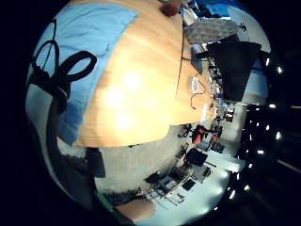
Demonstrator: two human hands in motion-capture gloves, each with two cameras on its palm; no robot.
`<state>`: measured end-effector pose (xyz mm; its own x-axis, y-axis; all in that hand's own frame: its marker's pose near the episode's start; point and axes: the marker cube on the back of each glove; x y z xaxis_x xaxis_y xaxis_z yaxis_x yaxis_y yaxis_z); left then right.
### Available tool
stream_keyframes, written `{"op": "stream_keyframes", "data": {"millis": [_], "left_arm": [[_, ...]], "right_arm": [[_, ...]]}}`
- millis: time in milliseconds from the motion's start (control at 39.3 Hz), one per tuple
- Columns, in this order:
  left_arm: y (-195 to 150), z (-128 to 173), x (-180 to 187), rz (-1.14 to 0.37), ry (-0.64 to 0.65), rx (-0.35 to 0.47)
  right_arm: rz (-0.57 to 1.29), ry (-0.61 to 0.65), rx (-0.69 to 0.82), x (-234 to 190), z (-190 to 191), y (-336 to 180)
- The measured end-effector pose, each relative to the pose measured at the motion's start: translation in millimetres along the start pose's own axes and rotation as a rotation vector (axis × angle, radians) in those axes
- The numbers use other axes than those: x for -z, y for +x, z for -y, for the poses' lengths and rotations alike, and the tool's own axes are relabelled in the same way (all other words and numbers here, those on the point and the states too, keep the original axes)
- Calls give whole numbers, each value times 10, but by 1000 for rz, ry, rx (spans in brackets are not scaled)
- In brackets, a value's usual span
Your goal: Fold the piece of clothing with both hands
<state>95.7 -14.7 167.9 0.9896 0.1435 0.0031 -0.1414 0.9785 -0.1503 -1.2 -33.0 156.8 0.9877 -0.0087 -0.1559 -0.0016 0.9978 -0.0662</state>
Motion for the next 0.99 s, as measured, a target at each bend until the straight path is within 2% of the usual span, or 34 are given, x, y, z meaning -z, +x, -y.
{"op": "stream_keyframes", "data": {"millis": [127, 229, 305, 407, 509, 560, 611, 662, 713, 789, 840, 916, 992], "left_arm": [[-188, 127, 234, -19, 20, 40], [-421, 401, 435, -105, 38, 74], [-586, 639, 629, -152, 62, 142], [-615, 681, 933, -142, 77, 234], [-668, 1041, 785, -168, -18, 293], [-681, 1224, 660, -198, -72, 304], [-719, 1322, 564, -201, -113, 354], [-779, 1383, 526, -174, -103, 413], [-837, 1441, 548, -136, -36, 440], [-881, 1482, 636, -79, 65, 436], [-843, 1493, 707, -74, 122, 380], [-746, 1427, 817, -97, 148, 294], [-657, 1314, 925, -141, 153, 262]], "right_arm": [[-53, 16, -12, 256, 101, 43], [-101, 53, -25, 448, 315, 79], [-128, 64, -57, 548, 585, 112], [-146, 52, -112, 573, 951, 161], [-161, 93, -164, 634, 1145, 112], [-169, 152, -205, 629, 1256, 105], [-179, 213, -249, 647, 1286, 98], [-176, 255, -269, 646, 1309, 95], [-165, 289, -261, 650, 1343, 92], [-144, 305, -233, 684, 1350, 87], [-126, 298, -215, 717, 1335, 86], [-94, 248, -197, 757, 1275, 91], [-76, 162, -206, 784, 1168, 122]]}}
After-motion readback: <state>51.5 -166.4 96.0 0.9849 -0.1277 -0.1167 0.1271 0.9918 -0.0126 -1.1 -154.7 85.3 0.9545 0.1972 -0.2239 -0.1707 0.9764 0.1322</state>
